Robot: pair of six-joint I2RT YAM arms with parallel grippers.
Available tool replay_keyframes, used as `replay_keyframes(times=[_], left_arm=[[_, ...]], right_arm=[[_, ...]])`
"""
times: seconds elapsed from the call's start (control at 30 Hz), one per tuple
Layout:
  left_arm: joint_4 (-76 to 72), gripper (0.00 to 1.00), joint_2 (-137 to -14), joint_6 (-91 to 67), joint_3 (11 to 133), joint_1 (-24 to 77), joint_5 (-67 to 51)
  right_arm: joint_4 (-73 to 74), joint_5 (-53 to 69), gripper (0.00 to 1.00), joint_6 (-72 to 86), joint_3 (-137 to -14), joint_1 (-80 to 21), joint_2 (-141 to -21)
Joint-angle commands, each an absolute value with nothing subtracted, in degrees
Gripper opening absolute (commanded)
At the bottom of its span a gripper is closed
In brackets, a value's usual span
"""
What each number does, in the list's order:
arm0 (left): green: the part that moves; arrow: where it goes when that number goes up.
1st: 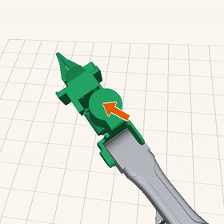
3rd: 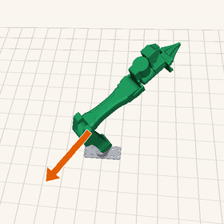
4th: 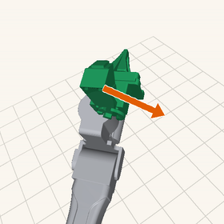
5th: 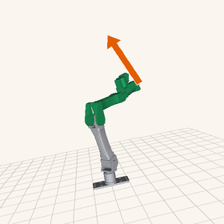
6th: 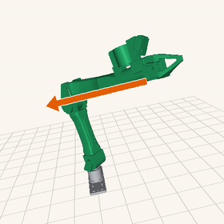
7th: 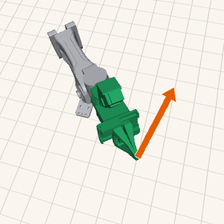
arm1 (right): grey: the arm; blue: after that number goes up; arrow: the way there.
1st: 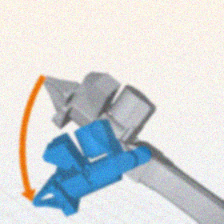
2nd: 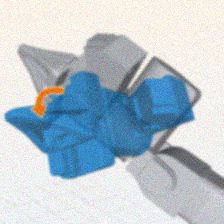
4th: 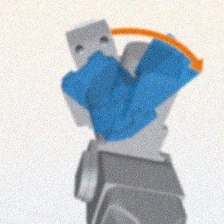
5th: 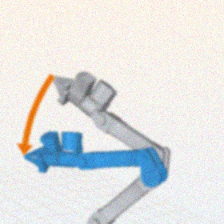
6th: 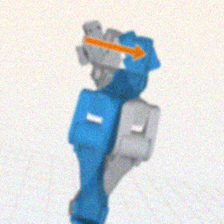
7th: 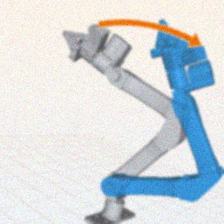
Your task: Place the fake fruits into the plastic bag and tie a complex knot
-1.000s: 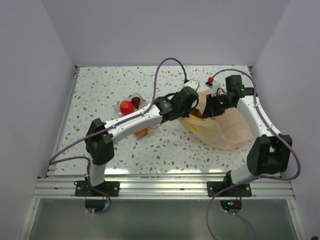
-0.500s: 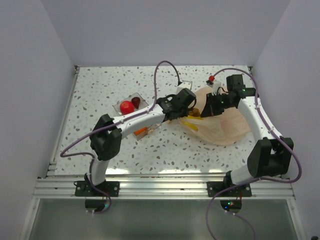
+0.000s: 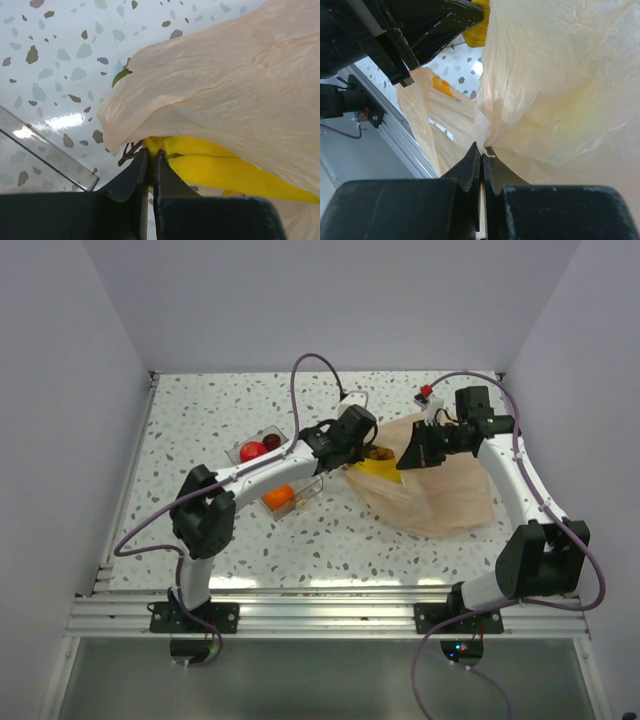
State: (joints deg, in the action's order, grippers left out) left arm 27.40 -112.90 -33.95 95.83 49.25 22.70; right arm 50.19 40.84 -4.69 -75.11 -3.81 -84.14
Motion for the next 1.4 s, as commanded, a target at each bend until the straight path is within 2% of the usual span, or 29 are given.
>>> replay_keyframes(times=[0.0, 0.27, 0.6, 0.8, 0.83, 0.9, 1.03, 1.1, 1.23, 1.37], left_arm=[[22.8, 0.0, -108.7, -35.8, 100.5, 48.9, 21.9], [21.4, 0.0, -106.3, -35.4, 102.7, 48.4, 18.2], [13.5, 0.0, -115.7, -44.4, 102.1, 48.0, 9.8], [8.0, 0.14, -118.9, -45.2, 99.4, 48.6, 5.4], [6.9, 0.21, -118.9, -45.0, 97.1, 48.6, 4.7], [2.9, 0.28, -118.1, -44.0, 93.1, 48.3, 0.3], [-2.5, 0.63, -113.3, -37.1, 86.5, 48.2, -6.3], [-2.3, 0.72, -108.5, -33.8, 83.0, 48.1, -7.2], [3.0, 0.75, -101.7, -23.5, 79.0, 47.7, -9.2], [3.9, 0.71, -94.8, -14.1, 72.1, 50.3, -15.2]], right_arm=[[47.4, 45.2, 0.0, -1.9, -75.1, -4.2, -83.8], [41.8, 53.4, 0.0, 6.7, -76.4, -5.6, -85.3], [46.7, 50.6, 0.0, 2.9, -76.5, -3.7, -86.3], [51.0, 49.5, 0.0, -1.8, -79.2, 1.5, -87.3], [52.0, 49.0, 0.0, -3.5, -79.7, 2.0, -87.5], [54.6, 47.5, 0.0, -4.7, -80.7, 3.2, -88.6], [59.8, 40.8, 0.0, -12.8, -81.5, 4.3, -89.6], [61.4, 38.3, 0.0, -14.9, -80.7, 4.4, -88.8], [61.3, 36.0, 0.0, -17.7, -78.2, 4.4, -87.5], [61.0, 36.8, 0.0, -18.3, -77.1, 4.4, -87.9]])
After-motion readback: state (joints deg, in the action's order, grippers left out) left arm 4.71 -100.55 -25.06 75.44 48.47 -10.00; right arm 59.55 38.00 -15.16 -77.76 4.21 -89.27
